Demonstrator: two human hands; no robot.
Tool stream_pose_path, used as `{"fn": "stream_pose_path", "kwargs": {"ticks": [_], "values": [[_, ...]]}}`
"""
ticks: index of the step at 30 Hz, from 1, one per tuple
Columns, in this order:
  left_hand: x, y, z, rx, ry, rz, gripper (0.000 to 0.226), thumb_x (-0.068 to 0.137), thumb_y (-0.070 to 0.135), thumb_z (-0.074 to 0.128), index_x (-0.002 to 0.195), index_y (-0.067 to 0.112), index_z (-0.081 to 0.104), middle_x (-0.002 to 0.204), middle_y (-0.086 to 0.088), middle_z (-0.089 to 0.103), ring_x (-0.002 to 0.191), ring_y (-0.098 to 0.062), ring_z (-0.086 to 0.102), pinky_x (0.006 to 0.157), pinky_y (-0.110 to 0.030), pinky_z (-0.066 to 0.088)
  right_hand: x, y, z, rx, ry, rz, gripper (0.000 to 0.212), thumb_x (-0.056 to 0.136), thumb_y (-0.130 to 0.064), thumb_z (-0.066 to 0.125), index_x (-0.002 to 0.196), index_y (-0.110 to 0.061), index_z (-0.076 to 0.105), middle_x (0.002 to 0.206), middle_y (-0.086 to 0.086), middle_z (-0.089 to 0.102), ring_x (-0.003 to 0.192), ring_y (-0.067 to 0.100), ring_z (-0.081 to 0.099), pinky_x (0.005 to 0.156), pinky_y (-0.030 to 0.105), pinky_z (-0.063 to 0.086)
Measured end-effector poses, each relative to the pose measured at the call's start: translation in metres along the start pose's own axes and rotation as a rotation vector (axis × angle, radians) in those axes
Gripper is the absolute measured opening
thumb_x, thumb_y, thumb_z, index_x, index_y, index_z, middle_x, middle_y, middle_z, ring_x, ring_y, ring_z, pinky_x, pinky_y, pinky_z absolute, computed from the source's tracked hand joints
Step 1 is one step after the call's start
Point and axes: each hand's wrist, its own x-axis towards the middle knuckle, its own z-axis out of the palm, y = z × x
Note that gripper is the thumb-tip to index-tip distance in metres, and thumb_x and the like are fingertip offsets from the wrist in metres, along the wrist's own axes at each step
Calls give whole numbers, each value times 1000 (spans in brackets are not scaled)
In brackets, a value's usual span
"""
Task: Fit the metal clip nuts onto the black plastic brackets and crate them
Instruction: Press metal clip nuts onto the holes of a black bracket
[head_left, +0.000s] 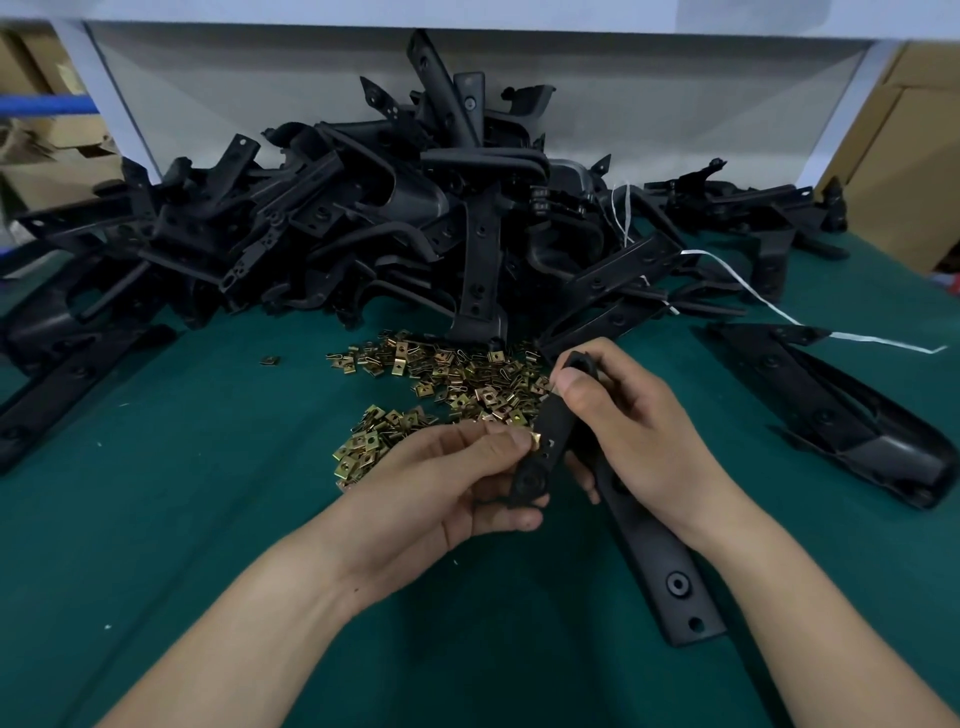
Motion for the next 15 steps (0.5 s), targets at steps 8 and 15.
{"fn": "stream_pose_path", "kwargs": {"ticks": [8,15], "values": [[-2,5,-5,248,65,14,24,85,23,70,95,2,73,86,-13,72,73,-16,69,67,-21,56,0,2,-2,30,-145,67,23,100,-34,53,95,-12,50,64,-4,59,37,25,46,35,27,38],[0,2,-1,140,64,106,17,88,21,67,86,7,76,84,-10,70,74,-16,68,68,-23,57,1,0,3,88,-21,-3,23,99,-33,53,92,-12,51,66,2,57,41,23,49,37,27,40]]}}
